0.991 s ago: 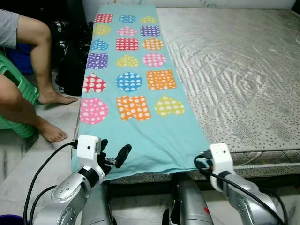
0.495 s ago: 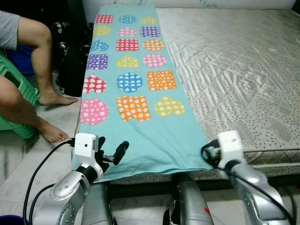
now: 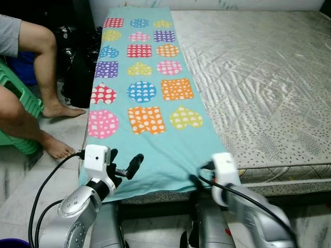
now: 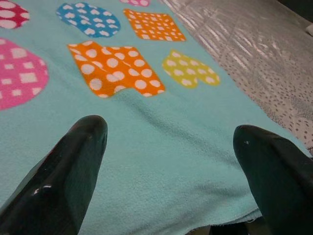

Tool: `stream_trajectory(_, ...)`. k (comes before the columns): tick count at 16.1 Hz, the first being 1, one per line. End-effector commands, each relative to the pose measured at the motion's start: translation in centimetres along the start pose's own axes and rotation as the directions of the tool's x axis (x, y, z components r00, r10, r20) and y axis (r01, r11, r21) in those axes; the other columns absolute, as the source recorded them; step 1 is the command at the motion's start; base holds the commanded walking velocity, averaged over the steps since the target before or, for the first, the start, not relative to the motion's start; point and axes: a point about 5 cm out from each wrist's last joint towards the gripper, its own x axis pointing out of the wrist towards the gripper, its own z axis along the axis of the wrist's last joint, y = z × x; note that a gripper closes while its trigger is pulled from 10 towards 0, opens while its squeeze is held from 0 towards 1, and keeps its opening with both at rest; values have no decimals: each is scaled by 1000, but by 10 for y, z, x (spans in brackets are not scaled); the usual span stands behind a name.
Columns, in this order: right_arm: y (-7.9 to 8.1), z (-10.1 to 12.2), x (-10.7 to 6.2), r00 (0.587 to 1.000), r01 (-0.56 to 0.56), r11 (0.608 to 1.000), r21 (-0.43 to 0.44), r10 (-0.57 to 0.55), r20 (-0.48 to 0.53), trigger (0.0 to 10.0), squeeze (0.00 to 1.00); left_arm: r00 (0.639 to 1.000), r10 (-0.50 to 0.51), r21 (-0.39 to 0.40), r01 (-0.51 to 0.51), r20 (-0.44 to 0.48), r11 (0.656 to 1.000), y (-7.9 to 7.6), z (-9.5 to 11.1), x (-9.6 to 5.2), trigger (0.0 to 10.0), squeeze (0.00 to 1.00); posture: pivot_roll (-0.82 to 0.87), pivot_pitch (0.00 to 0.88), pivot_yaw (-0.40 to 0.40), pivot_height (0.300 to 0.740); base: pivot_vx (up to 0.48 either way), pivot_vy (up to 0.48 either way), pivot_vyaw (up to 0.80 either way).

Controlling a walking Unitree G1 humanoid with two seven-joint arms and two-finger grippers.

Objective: Clean up the room

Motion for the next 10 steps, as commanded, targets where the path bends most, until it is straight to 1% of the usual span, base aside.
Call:
stream_trajectory(1, 3, -4, 4, 1000, 0, 1000, -2, 0, -29, 10000, 329, 1000, 2, 2, -2, -22, 1000, 0, -5, -1, 10000, 0, -25, 104, -24, 542, 0, 0, 0)
stream_trajectory(2, 8, -10, 7, 998, -18, 1000, -23, 17, -60, 10000, 204, 1000, -1, 3, 1, -25, 1000, -1, -5, -1, 10000, 0, -23, 103, -25, 542, 0, 0, 0)
stream_trajectory(3, 10, -20, 8, 993, -46, 998, -44, 41, -115, 10000, 0, 1000, -3, 4, 3, -28, 1000, -1, -6, -2, 10000, 0, -15, 104, -29, 542, 0, 0, 0)
stream_trajectory(4, 12, -20, 6, 987, -105, 986, -132, 86, -137, 10000, 0, 999, -2, 6, 2, -35, 1000, -1, -6, -2, 10000, 0, -17, 106, -28, 542, 0, 0, 0)
stream_trajectory(5, 9, -20, 5, 986, -110, 975, -190, 83, -144, 10000, 0, 999, -2, 6, 2, -40, 1000, 0, -7, -3, 10000, 0, -23, 106, -27, 542, 0, 0, 0)
stream_trajectory(6, 1, -23, 2, 985, -104, 965, -243, 65, -162, 10000, 0, 999, -5, 7, 6, -50, 1000, 0, -8, -2, 10000, 0, -25, 107, -26, 542, 0, 0, 0)
stream_trajectory(7, -4, -25, 1, 984, -96, 962, -257, 53, -170, 10000, 0, 999, -9, 6, 10, -54, 1000, -1, -8, -2, 10000, 0, -27, 108, -23, 542, 0, 0, 0)
stream_trajectory(8, -12, -28, -2, 985, -68, 958, -280, 20, -171, 10000, 0, 998, -14, 6, 14, -57, 1000, -2, -9, -1, 10000, 0, -31, 112, -23, 542, 0, 0, 0)
stream_trajectory(10, -19, -29, -5, 984, -63, 955, -290, 11, -176, 10000, 0, 998, -15, 5, 15, -62, 1000, -2, -10, -1, 10000, 0, -33, 115, -21, 542, 0, 0, 0)
